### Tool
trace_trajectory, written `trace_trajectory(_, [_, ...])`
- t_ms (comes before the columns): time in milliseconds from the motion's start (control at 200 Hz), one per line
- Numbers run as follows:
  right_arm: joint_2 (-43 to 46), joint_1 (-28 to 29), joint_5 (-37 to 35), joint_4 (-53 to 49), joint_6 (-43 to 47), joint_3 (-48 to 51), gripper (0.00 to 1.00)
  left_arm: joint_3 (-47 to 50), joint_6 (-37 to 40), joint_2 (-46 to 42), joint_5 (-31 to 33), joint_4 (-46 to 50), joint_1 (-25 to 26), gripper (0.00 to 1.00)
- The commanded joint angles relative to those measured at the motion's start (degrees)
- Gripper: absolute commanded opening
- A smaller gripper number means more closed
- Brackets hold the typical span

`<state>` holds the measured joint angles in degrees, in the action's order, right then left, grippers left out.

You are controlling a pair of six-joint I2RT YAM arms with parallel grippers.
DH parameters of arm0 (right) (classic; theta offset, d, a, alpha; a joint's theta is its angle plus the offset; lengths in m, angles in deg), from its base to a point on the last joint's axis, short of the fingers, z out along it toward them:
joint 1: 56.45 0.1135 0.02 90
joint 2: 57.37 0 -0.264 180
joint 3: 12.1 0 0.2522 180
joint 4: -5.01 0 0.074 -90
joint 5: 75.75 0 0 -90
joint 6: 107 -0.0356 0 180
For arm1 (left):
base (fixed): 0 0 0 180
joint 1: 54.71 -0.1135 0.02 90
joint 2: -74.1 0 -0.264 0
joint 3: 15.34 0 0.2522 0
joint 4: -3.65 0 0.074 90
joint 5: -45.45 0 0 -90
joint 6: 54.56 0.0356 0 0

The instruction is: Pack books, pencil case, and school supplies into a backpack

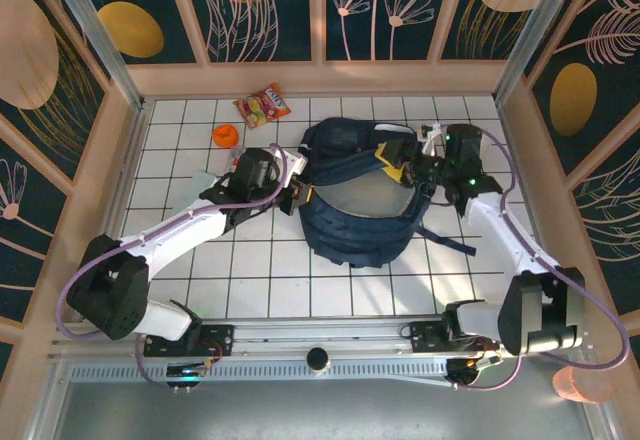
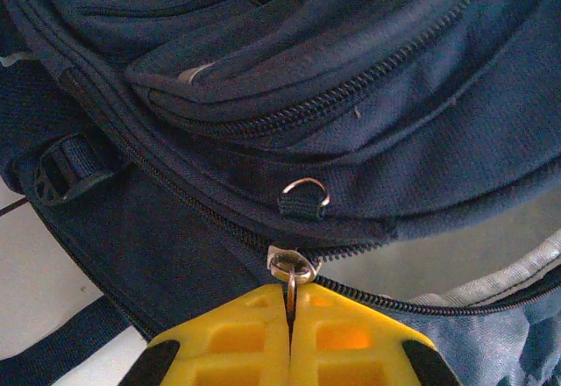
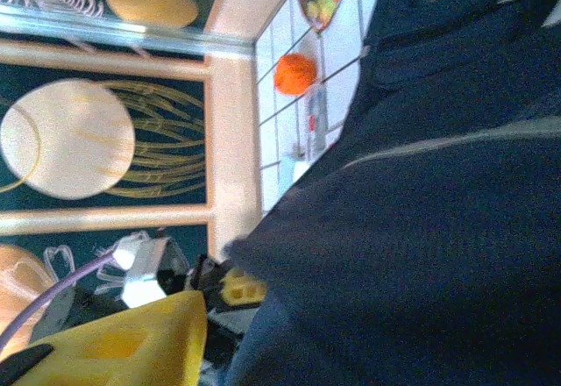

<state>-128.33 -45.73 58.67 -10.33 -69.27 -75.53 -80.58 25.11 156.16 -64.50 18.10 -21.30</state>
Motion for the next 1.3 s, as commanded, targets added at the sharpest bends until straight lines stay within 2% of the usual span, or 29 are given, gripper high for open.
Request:
trace_trajectory(0, [3.83,4.97,-13.66,12.10,-11.91,4.96,0.56,-0.99,-1.25,-0.22,-3.56,-2.49,-0.47,0.00])
trace_trajectory(100, [4.85,9.20,-21.20,12.42,-14.65,6.34,0.57,-0.68,-1.85,-0.31,-3.96,-3.22,-0.45,0.00])
trace_trajectory(205, [3.65,12.13,-23.58,13.64,-16.13,6.91,0.55,0.06,-2.76,-0.15,-4.58,-5.06,-0.28,0.00])
trace_trajectory(240, [2.95,12.69,-23.60,13.95,-15.96,6.82,0.49,-0.10,-2.78,0.06,-4.60,-5.04,-0.25,0.00])
trace_trajectory(290, [2.04,12.75,-22.14,14.32,-14.96,6.18,0.28,-0.48,-2.57,0.26,-3.79,-4.26,-0.21,0.00])
trace_trajectory(325, [1.49,12.34,-20.67,13.44,-13.19,5.36,0.18,-0.87,-2.47,0.33,-1.86,-3.12,-0.21,0.00])
trace_trajectory(390, [1.19,10.67,-16.93,10.19,-7.88,2.60,0.09,-0.84,-1.47,0.46,2.64,-1.06,-0.35,0.00])
trace_trajectory(480, [0.16,5.64,-5.63,5.76,-0.30,-1.96,0.00,0.28,-0.29,0.80,5.73,0.10,-1.90,0.00])
trace_trajectory(666, [-1.94,-3.12,12.84,-9.75,14.77,-12.78,0.00,0.82,2.50,2.40,6.14,-1.84,-5.66,0.00])
trace_trajectory(811, [-5.57,-6.22,24.04,-18.11,21.98,-19.28,0.00,-2.25,5.39,6.80,5.59,-3.58,-7.92,0.00])
trace_trajectory(1021, [-8.13,-8.41,29.81,-27.59,28.99,-27.07,0.00,-8.40,6.10,14.84,8.89,-3.93,-10.84,0.00])
trace_trajectory(1296, [-8.01,-9.30,31.59,-27.09,28.35,-28.16,0.00,-11.43,6.72,20.76,13.28,-5.56,-12.88,0.00])
